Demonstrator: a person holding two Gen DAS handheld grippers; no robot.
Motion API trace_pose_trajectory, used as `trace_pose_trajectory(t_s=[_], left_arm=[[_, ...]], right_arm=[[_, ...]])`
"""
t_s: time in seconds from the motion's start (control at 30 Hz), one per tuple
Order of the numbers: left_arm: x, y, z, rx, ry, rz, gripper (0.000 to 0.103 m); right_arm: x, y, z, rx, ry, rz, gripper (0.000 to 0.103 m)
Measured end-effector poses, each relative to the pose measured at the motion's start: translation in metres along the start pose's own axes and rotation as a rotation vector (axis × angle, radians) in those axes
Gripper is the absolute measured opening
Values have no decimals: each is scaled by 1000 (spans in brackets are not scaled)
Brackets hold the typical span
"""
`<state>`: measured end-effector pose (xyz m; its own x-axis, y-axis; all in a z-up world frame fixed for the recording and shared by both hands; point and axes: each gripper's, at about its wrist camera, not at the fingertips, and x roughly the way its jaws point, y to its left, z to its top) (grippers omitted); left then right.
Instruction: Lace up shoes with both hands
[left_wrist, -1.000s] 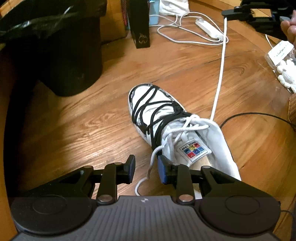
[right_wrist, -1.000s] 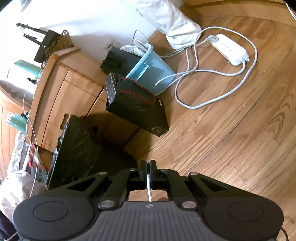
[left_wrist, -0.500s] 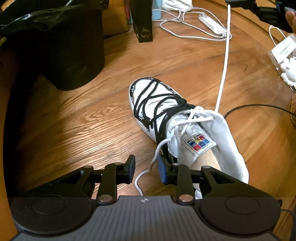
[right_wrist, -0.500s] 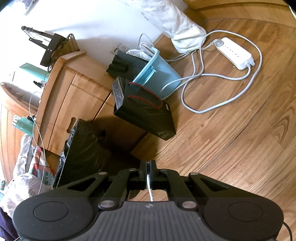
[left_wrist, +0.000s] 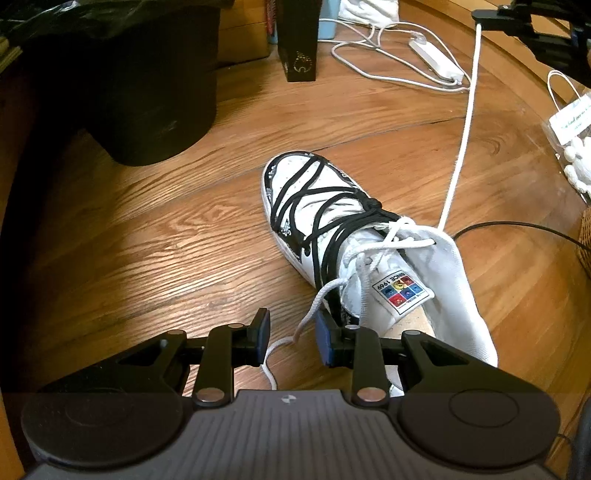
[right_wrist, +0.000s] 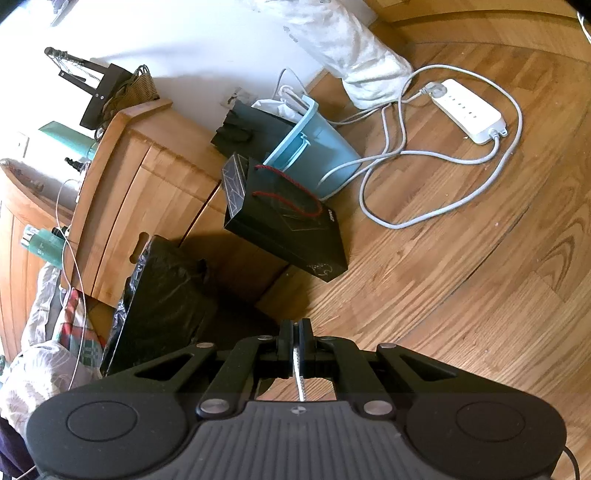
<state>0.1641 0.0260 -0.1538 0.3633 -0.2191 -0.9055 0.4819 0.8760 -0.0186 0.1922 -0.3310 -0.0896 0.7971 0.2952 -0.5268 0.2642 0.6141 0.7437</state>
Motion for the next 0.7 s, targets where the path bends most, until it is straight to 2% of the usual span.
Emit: trace_pose_trajectory(t_s=[0.33, 0.47, 0.6, 0.7], left_arm=[[-3, 15, 2, -104, -13, 40, 31], [-7, 27, 3, -194, -39, 25, 31], [-24, 51, 1, -425, -103, -39, 30], [-36, 77, -13, -688, -197, -175, 35]], right_arm=[[0, -4, -1, 8, 10, -9, 3], [0, -6, -1, 10, 16, -10, 3], [2, -7, -3, 6, 29, -17, 3], [4, -9, -4, 2, 36, -30, 4]])
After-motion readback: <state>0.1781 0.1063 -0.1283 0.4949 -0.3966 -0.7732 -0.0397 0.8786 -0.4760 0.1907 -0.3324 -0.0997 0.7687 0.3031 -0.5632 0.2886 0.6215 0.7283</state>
